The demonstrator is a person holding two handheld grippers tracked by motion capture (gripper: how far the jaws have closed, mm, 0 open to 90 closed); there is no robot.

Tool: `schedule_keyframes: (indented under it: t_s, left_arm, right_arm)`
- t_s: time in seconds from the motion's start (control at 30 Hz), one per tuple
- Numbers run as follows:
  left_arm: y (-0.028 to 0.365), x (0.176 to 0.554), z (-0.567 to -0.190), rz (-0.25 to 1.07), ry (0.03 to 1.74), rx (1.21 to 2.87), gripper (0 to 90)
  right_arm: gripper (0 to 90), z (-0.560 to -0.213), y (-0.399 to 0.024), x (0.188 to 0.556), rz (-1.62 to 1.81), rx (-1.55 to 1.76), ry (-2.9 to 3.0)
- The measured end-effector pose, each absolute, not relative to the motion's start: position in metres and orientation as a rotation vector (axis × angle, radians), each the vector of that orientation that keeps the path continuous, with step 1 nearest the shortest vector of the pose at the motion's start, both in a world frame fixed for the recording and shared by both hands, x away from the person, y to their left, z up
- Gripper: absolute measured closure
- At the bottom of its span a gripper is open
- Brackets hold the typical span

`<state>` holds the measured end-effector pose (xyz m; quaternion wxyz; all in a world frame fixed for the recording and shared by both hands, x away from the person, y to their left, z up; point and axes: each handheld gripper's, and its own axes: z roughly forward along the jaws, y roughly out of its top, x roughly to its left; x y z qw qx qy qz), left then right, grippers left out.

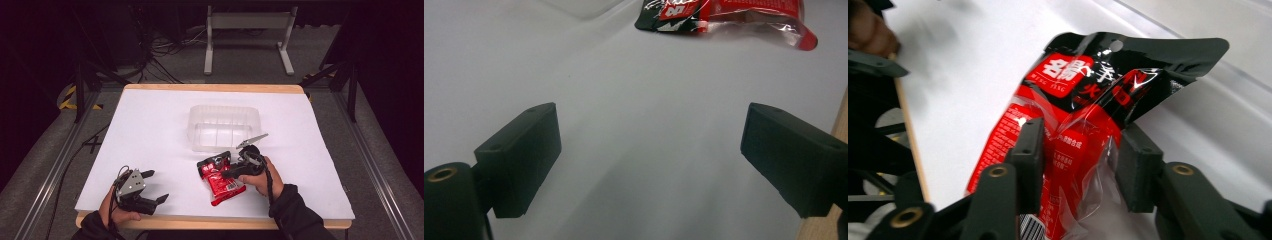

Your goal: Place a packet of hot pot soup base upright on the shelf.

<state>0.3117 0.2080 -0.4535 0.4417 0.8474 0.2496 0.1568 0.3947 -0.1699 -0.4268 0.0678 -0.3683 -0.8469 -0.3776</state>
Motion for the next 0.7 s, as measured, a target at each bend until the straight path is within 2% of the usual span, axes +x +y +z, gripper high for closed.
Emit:
schedule_keyframes:
  t_s: [0.5, 0.7]
  left_arm:
    - [0.223, 0.315, -0.45, 0.406, 0.708, 1.994, 10.7]
    - [0.223, 0.314, -0.449, 0.411, 0.707, 1.983, 10.7]
  right_arm:
    - [83.0, -0.407, -0.186, 0.364, -1.374, -0.981, -2.612]
    - [84.8, -0.396, -0.187, 0.353, -1.428, -0.927, -2.644]
